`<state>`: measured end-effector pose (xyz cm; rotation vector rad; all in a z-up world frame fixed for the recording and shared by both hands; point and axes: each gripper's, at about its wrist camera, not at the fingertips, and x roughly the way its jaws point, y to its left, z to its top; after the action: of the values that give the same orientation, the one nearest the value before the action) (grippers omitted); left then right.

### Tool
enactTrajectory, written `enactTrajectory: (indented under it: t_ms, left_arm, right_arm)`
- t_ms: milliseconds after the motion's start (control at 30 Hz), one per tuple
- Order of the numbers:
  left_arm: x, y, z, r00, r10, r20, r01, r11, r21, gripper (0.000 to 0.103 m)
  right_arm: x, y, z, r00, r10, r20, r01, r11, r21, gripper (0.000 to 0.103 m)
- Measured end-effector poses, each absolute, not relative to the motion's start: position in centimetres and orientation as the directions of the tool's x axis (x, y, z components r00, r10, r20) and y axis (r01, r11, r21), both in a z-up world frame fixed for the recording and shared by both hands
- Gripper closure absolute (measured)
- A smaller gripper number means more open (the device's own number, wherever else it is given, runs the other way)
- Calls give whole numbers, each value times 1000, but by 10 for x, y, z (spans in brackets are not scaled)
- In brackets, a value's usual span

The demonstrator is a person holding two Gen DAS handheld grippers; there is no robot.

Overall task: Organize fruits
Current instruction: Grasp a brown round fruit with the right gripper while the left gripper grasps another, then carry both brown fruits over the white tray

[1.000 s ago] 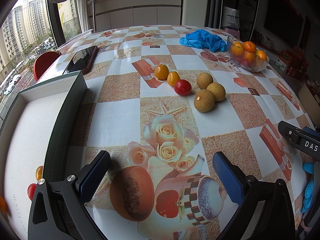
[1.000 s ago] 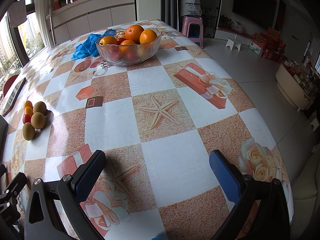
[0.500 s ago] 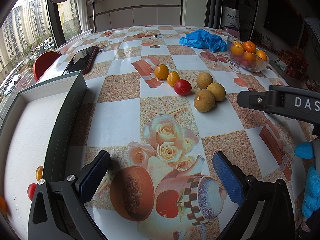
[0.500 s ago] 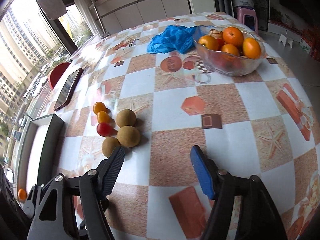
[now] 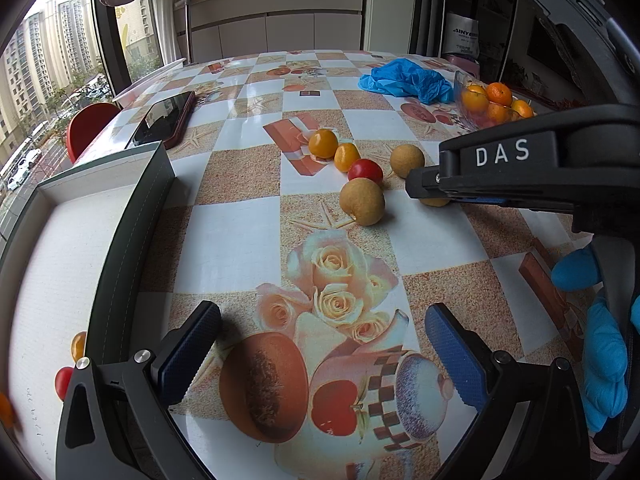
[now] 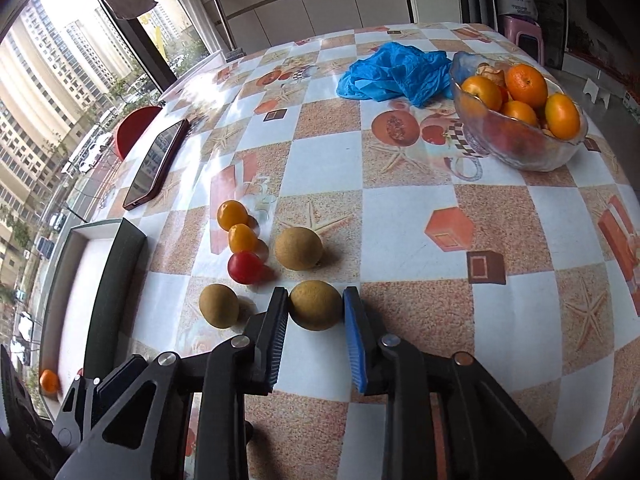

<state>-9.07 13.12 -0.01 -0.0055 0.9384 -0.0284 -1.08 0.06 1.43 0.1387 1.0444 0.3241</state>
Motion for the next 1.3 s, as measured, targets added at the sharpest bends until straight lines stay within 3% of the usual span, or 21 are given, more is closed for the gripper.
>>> enactTrajectory:
  t_ms: [233, 367, 533, 567, 633, 667, 733, 800, 833, 1100, 1300]
  left_arm:
    - [-86, 131, 3, 559, -37, -829, 28, 999, -26, 1]
    - [-75, 137, 14, 556, -111, -824, 1, 991, -132, 1]
    - [-45, 140, 12, 530, -91, -843, -62, 987, -145, 2]
    - [-41, 140, 10, 528, -87, -845, -72, 987, -146, 12]
    - [-37, 136, 10, 531, -50, -846, -73, 992, -105, 17]
    - [-37, 134, 10, 530, -35, -847, -70, 994, -86, 27]
    - [-38, 129, 10, 531, 11, -847, -63, 998, -27, 38]
    - [-42, 127, 12, 544, 2, -839, -40, 999, -23, 58]
    - [-45, 127, 13, 545, -6, -839, -28, 999, -25, 74]
    - [-74, 128, 23, 544, -130, -829, 24, 990, -139, 74]
    - [-99, 131, 48, 582, -160, -798, 69, 987, -148, 74]
  right_arm:
    - [-45, -58, 15, 522, 265, -811, -135, 964, 228, 73]
    - [-66, -84, 12, 559, 245, -792, -100, 968, 228, 73]
    - [-77, -93, 11, 583, 250, -773, -90, 965, 245, 73]
    - [-77, -94, 11, 585, 251, -771, -92, 965, 245, 73]
    - [-77, -95, 11, 586, 254, -769, -92, 964, 249, 73]
    - [-77, -94, 10, 586, 256, -769, -92, 964, 250, 73]
    - [-78, -94, 10, 585, 258, -769, -92, 963, 253, 73]
    - [-79, -94, 10, 584, 258, -770, -94, 963, 252, 73]
    - [-79, -94, 11, 583, 257, -771, -95, 964, 250, 73]
    - [-93, -85, 11, 562, 267, -783, -121, 963, 242, 73]
    - [-101, -70, 16, 547, 287, -786, -153, 958, 243, 73]
